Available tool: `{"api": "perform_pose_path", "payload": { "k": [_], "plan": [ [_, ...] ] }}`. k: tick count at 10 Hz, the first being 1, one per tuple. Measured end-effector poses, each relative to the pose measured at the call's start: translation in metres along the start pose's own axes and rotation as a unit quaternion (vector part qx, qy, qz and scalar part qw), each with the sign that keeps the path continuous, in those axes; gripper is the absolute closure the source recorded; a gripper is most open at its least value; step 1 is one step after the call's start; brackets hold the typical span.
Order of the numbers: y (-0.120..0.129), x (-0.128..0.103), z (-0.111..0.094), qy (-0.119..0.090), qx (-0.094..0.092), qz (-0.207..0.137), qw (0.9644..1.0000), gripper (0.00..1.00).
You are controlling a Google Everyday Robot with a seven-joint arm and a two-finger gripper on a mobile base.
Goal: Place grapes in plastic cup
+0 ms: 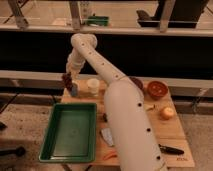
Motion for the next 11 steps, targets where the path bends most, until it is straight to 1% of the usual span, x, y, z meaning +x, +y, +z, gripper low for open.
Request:
{"api": "perform_pose_path", "payload": {
  "k": [5,11],
  "plan": [
    [0.004,-0.001,0.009,0.000,-0.015,-0.005,0.9999,0.97],
    [0.009,0.001,0.022,-0.007,-0.035,-0.005,0.9994,0.97]
  ]
}}
